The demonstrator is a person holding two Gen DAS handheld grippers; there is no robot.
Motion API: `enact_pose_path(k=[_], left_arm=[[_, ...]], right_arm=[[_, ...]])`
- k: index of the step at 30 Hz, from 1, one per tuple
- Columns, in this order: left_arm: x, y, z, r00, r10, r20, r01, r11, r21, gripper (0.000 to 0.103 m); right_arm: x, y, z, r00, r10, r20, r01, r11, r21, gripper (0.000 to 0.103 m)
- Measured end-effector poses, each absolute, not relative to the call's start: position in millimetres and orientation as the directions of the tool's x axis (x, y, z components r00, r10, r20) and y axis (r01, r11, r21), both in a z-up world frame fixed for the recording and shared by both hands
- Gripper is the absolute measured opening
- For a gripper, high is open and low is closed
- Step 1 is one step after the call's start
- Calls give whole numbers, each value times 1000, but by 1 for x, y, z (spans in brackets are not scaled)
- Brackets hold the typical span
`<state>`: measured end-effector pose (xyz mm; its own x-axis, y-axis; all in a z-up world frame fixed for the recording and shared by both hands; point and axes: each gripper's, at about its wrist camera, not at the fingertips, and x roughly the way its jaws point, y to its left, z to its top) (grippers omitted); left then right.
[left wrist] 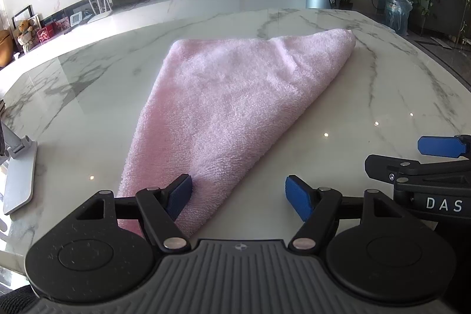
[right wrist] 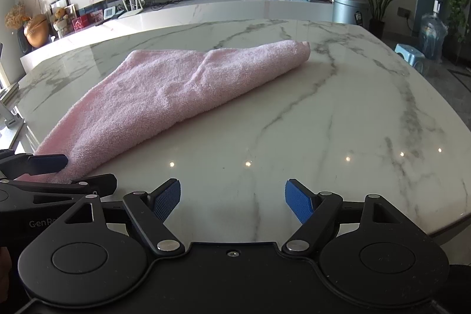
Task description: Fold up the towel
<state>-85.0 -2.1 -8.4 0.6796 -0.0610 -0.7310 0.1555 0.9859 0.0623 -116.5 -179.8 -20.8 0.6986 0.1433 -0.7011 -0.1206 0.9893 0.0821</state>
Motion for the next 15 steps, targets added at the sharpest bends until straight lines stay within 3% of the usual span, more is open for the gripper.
enact_pose_path(k=[15], left_arm=[[-78, -1, -10, 674, -54, -737, 152, 986, 66, 80]], right_arm=[[-115, -180, -25, 690, 113, -715, -113, 992, 48, 77]])
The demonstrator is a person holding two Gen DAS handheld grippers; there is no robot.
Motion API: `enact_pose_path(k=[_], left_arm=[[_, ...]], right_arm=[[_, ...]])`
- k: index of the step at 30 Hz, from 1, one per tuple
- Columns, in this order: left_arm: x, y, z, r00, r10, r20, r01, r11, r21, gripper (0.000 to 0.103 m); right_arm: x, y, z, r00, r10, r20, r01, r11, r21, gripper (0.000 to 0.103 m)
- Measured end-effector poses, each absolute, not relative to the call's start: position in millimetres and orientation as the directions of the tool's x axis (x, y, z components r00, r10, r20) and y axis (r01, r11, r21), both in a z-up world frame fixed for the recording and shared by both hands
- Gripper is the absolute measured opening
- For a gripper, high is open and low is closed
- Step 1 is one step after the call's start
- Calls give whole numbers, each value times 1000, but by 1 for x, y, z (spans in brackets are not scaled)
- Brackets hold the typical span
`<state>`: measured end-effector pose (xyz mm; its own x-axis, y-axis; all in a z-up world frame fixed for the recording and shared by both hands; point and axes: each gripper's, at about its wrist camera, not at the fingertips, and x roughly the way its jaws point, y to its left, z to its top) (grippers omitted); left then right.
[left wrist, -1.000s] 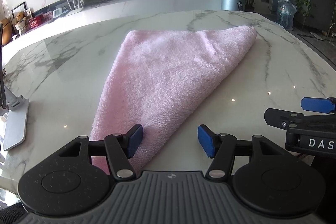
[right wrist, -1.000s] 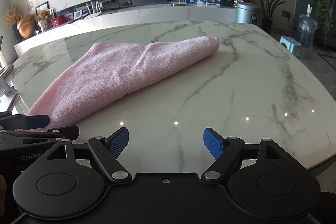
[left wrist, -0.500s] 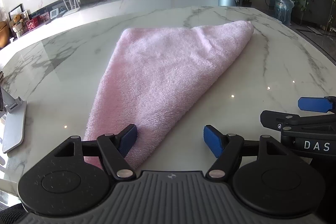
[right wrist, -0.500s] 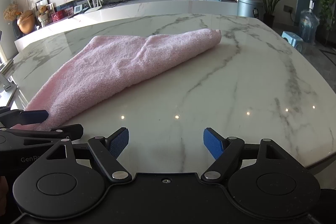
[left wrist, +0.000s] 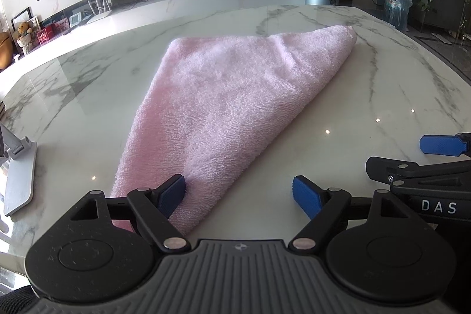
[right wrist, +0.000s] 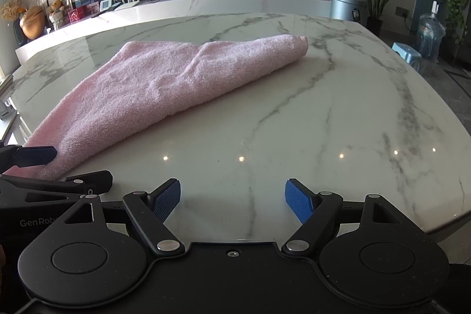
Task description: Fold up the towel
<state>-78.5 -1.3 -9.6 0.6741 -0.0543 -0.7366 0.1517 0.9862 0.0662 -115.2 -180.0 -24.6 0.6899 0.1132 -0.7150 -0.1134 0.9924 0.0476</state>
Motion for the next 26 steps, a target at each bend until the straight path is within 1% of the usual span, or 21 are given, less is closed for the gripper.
enact_pose_path(k=[26], left_arm=[[-83, -2, -11, 684, -58, -727, 157, 985, 68, 80]], right_arm=[[-116, -178, -25, 692, 102, -714, -117, 993, 28, 77]])
